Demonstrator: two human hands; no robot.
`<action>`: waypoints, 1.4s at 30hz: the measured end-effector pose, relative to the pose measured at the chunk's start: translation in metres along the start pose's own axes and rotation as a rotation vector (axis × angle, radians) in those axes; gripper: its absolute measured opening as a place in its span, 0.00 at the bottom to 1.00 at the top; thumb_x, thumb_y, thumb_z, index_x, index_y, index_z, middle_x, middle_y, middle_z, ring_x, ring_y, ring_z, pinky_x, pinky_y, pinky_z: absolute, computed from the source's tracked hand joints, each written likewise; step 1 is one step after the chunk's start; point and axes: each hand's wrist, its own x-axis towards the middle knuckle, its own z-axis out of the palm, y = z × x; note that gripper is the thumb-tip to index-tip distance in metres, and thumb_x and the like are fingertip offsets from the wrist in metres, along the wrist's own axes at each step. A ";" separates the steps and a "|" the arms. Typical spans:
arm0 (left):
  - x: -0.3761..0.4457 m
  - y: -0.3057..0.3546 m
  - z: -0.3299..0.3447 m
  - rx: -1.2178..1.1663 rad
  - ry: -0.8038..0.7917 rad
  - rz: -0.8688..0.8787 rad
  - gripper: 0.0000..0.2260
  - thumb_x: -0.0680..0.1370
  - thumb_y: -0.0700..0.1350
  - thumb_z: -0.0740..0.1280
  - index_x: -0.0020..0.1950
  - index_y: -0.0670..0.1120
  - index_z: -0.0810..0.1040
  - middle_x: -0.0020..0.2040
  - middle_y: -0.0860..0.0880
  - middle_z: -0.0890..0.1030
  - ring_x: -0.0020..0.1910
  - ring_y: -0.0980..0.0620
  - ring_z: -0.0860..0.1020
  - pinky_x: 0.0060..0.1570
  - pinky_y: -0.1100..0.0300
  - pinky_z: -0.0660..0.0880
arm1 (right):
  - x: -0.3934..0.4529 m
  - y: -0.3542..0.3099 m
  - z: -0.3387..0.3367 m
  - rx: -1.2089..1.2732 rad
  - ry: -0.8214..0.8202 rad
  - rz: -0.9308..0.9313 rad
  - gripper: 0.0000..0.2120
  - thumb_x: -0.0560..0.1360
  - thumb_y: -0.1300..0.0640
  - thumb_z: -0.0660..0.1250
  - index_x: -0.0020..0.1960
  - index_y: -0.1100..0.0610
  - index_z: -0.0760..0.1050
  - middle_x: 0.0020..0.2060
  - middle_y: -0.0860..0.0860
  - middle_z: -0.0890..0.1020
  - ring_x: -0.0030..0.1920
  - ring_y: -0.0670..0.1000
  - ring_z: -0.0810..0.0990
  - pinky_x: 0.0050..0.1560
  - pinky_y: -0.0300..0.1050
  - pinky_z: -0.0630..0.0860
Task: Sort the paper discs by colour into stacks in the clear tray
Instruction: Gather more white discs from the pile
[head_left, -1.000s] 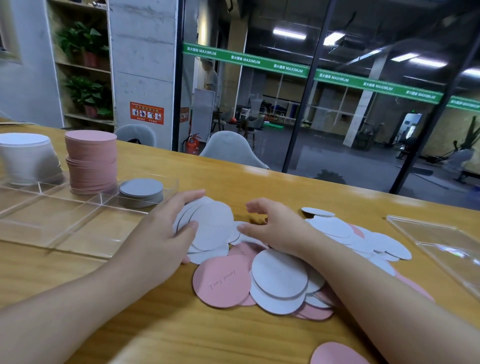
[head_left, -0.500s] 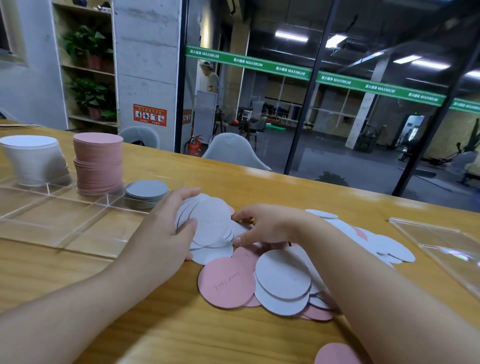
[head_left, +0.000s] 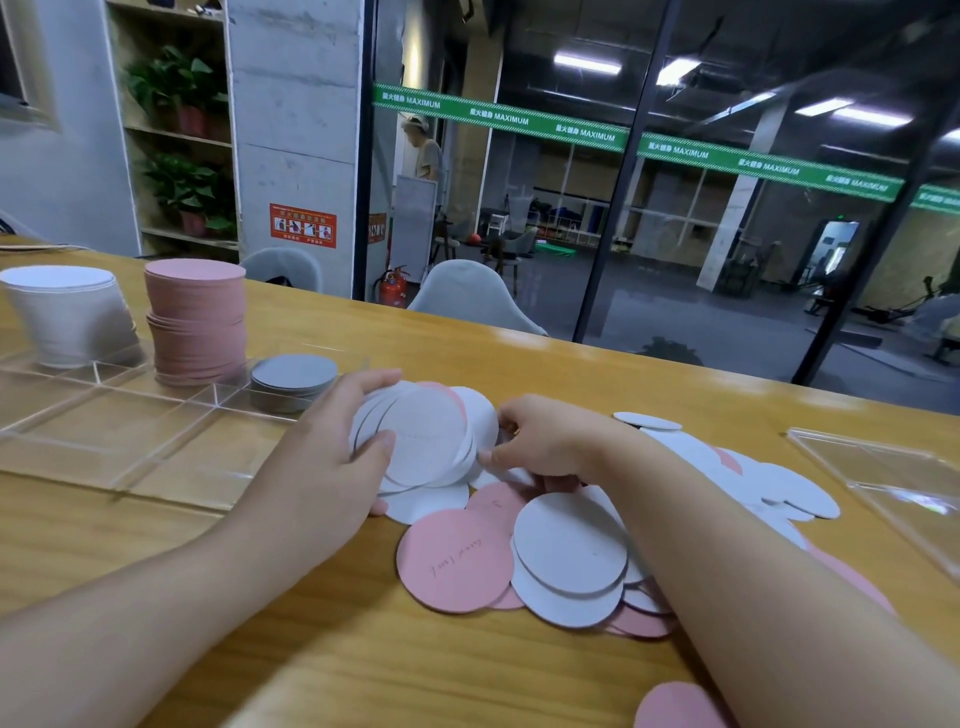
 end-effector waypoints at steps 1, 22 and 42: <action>0.000 0.000 0.000 0.004 0.003 0.000 0.18 0.79 0.39 0.61 0.59 0.62 0.68 0.61 0.59 0.68 0.39 0.49 0.79 0.27 0.74 0.71 | 0.001 0.001 0.000 0.036 0.015 0.003 0.09 0.76 0.55 0.64 0.38 0.54 0.69 0.24 0.50 0.69 0.18 0.48 0.65 0.19 0.31 0.61; 0.003 -0.003 0.001 0.049 0.034 -0.081 0.20 0.80 0.41 0.60 0.68 0.60 0.67 0.66 0.57 0.68 0.30 0.51 0.82 0.39 0.62 0.74 | 0.010 0.025 -0.014 0.857 0.300 -0.435 0.07 0.78 0.64 0.62 0.43 0.58 0.76 0.39 0.53 0.80 0.38 0.47 0.77 0.43 0.39 0.76; 0.006 -0.015 0.000 0.063 -0.033 0.049 0.21 0.77 0.43 0.65 0.66 0.60 0.66 0.63 0.55 0.70 0.53 0.53 0.77 0.38 0.62 0.80 | -0.008 -0.017 0.007 0.489 0.137 -0.450 0.08 0.73 0.67 0.68 0.47 0.56 0.75 0.37 0.49 0.78 0.36 0.46 0.77 0.45 0.41 0.77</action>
